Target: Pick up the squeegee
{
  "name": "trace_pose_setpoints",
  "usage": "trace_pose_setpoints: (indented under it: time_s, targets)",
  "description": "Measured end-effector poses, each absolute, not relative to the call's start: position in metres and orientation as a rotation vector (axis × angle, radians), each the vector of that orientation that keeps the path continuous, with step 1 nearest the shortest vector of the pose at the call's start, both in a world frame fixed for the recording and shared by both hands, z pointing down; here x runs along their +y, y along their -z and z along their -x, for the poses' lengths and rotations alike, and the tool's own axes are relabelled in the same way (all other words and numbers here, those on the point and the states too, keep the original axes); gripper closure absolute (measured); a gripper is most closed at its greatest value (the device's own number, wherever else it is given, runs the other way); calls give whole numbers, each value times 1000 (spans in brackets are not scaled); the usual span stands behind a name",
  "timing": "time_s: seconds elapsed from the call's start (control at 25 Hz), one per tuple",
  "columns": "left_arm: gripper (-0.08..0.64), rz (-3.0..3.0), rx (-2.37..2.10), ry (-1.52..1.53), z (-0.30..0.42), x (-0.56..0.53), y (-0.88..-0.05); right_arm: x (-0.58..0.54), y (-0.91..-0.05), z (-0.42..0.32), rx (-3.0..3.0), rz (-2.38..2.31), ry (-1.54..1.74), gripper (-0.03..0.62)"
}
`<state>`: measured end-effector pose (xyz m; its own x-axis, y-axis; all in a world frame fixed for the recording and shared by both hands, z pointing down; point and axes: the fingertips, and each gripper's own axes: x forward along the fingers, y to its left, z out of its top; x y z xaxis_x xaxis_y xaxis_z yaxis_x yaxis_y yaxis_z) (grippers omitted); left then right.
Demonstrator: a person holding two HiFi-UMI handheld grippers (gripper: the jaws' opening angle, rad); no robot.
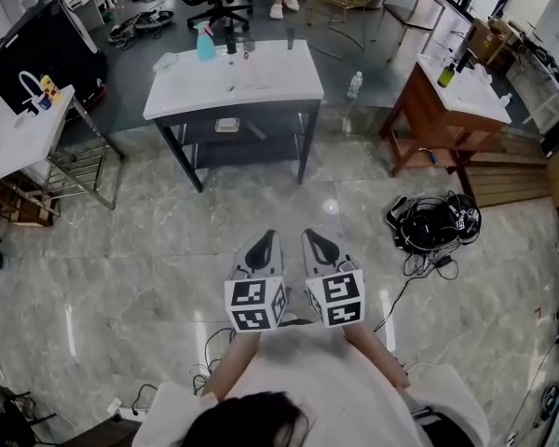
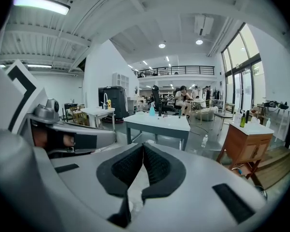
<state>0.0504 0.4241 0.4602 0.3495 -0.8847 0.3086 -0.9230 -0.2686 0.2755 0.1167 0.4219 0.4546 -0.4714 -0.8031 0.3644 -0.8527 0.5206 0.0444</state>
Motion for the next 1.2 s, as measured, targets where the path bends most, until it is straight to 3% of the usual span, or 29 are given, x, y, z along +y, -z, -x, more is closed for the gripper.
trace_pose_setpoints:
  time_s: [0.32, 1.2]
  targets:
    - [532, -2230, -1534, -163, -58, 379, -472, 379, -469, -118, -2417, -1369, -255, 565]
    - [532, -2280, -1466, -203, 6, 221, -470, 227, -474, -49, -2417, -1381, -347, 565]
